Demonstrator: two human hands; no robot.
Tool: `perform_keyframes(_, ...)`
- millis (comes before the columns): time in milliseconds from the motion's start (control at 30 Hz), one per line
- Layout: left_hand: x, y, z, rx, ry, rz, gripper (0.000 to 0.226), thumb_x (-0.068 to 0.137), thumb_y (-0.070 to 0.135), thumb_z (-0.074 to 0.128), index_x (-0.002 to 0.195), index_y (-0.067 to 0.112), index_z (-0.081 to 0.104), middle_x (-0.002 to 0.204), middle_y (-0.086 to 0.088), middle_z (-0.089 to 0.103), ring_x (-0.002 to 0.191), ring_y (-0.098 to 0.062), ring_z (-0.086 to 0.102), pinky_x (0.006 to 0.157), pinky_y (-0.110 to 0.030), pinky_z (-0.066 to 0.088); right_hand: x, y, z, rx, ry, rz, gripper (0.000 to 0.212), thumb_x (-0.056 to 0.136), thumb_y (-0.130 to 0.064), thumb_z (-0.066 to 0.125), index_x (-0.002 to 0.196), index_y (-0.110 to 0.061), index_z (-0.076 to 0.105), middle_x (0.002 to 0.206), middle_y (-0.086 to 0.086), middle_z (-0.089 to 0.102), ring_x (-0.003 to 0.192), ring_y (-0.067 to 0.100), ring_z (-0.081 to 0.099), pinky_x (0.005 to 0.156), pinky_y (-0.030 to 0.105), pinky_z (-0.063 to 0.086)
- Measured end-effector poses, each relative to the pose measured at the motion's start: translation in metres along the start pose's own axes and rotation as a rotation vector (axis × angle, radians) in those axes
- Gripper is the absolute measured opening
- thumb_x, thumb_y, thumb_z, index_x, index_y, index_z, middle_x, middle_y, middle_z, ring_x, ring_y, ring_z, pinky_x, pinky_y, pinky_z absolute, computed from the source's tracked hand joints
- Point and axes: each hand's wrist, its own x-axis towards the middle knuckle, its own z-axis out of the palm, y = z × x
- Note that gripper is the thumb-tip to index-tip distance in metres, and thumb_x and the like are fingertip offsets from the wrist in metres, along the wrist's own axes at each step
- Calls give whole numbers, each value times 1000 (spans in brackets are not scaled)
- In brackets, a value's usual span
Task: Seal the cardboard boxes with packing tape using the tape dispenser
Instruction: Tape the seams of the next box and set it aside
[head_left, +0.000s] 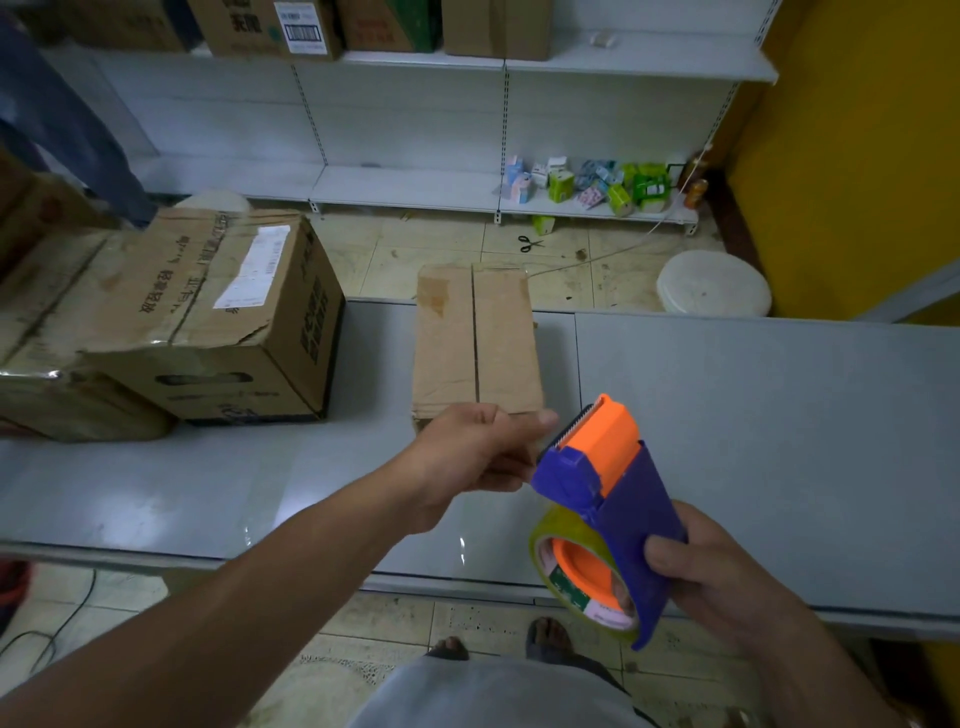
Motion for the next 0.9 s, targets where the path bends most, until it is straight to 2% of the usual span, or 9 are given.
perform_keyframes(100,3,-7,-5,77,9,-43,22,86,15,71,80,16,49,60,4,64,56,-6,61,64,-23,52,0,3,-1,-29,-23,7,65,28,-51,95,75,-10,77,60,14,67,47,21,64,45,26,51)
perform_keyframes(233,4,-7,-14,144,33,-73,27,81,5,74,102,10,58,69,-1,71,63,-8,68,56,-18,51,-1,-1,-7,-105,26,36,85,28,-53,94,88,-1,66,67,13,70,53,21,66,48,27,52)
perform_keyframes(300,5,-3,-18,179,60,-34,28,80,3,75,102,9,60,61,3,69,59,-7,67,56,-18,52,-1,-6,-6,-174,8,47,84,31,-55,93,92,-3,67,73,10,72,59,18,68,52,25,53)
perform_keyframes(367,6,2,-20,216,77,16,28,78,2,76,102,8,62,58,4,66,56,-7,65,61,-22,55,-1,-13,-4,-267,-55,64,69,41,-52,91,92,-9,72,82,7,74,69,15,69,58,23,52)
perform_keyframes(433,5,10,-19,241,77,60,29,77,1,77,103,6,63,59,3,67,56,-8,65,60,-23,55,-1,-22,-4,-351,-85,87,57,52,-43,85,97,-10,70,90,5,75,76,14,69,64,22,51)
perform_keyframes(533,2,27,-21,201,120,121,29,76,-2,76,101,3,62,61,-4,69,54,-9,66,52,-17,50,3,-40,-7,-474,-99,105,54,64,-42,78,107,-11,65,99,4,74,86,16,69,70,23,51)
perform_keyframes(600,1,38,-29,171,162,172,32,72,1,79,99,5,62,69,-9,72,62,-15,70,57,-20,54,4,-51,-11,-567,-101,137,49,73,-42,73,112,-15,63,105,3,72,95,19,69,78,28,53)
perform_keyframes(767,-2,46,-40,142,234,249,27,70,1,79,94,5,66,69,-9,73,65,-16,71,58,-19,54,8,-78,-19,-746,-113,191,47,76,-45,71,114,-20,60,109,-1,71,101,19,68,89,38,55)
perform_keyframes(900,-12,42,-84,-10,450,318,28,66,9,78,92,7,66,75,-6,73,71,-14,71,67,-21,58,4,-101,-39,-898,-79,287,55,69,-53,74,109,-18,63,104,-1,73,97,19,70,85,37,55)
